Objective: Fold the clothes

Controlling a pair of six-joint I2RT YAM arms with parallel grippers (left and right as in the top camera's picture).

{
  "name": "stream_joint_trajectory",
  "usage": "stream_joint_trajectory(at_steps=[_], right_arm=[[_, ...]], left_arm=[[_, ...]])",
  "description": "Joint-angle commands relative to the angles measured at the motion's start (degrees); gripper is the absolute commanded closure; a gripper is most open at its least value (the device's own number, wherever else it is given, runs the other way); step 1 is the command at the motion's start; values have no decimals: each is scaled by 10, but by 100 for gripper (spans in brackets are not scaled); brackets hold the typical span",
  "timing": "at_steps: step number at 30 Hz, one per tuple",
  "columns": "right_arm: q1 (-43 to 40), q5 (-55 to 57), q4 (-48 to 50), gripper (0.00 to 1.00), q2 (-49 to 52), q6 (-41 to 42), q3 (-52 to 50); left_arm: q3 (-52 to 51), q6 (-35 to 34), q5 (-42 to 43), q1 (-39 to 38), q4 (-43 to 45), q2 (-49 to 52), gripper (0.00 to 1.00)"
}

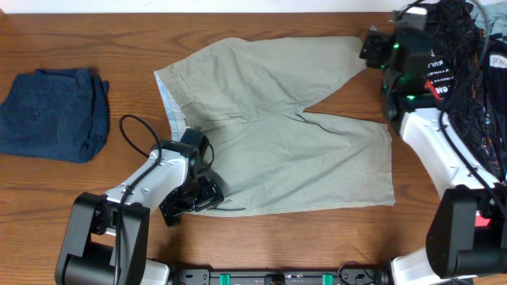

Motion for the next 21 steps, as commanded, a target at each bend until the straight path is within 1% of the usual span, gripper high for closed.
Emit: stream_joint_trajectory(at_steps=[1,5,8,12,17,21], right_arm=[[-8,-14,-61,1,6,11,-5],[-7,-25,-226,1,6,11,-5],[-7,-69,-335,1,6,12,-5],[-7,-134,-435,1,4,16,-5],[-19,-134,-564,1,-2,97,-5],[-54,-139,-641,1,-10,177,-5]], left_arm=[[-20,-14,-49,-2,19,19,3],[-20,-14,-49,-2,19,19,3],[-20,-14,-49,-2,20,19,3],[-20,-14,-49,-2,20,19,2],[5,9,-45,-1,-1,5,2],[26,10,-44,-1,-17,-47,2]])
